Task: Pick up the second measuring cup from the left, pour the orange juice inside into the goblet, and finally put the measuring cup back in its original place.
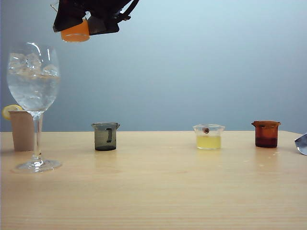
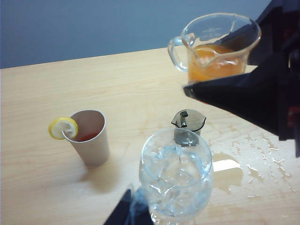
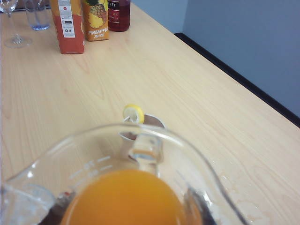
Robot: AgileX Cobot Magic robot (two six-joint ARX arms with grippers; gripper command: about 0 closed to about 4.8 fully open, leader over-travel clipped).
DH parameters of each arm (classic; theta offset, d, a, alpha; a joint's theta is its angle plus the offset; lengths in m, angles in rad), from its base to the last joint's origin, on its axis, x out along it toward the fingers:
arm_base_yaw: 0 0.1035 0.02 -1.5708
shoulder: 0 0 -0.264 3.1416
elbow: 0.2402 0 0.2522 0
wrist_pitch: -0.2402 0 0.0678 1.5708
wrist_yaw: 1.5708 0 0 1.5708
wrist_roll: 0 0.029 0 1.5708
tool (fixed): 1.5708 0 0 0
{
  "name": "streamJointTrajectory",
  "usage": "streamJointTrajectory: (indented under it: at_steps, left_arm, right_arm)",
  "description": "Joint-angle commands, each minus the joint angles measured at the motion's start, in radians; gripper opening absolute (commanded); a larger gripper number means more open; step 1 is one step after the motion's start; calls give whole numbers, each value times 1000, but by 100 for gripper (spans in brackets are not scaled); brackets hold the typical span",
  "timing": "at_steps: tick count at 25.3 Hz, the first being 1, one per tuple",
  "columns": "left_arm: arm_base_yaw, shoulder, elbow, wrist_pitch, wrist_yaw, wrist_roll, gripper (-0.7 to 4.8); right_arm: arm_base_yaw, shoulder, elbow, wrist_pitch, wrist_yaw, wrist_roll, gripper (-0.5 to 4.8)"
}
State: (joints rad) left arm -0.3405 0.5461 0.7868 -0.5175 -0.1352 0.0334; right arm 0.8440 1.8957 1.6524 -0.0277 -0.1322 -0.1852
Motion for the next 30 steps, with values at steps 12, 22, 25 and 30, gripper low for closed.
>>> streamJointTrajectory:
  at_steps: [12,22,25,30]
  left_arm:
    - [1,-1,5,8,0,4,-3]
    - [1,-1,5,8,0,4,-3]
    - [1,-1,5,8,0,4,-3]
    - [1,-1,5,8,0,4,-3]
  right_arm:
    - [19,-6,10,25,14,-239,142]
    - [24,-6,10,34,26,-373,142]
    - [24,-6,10,32,30,-443,142]
    - [24,-6,10,32,49,-527,106]
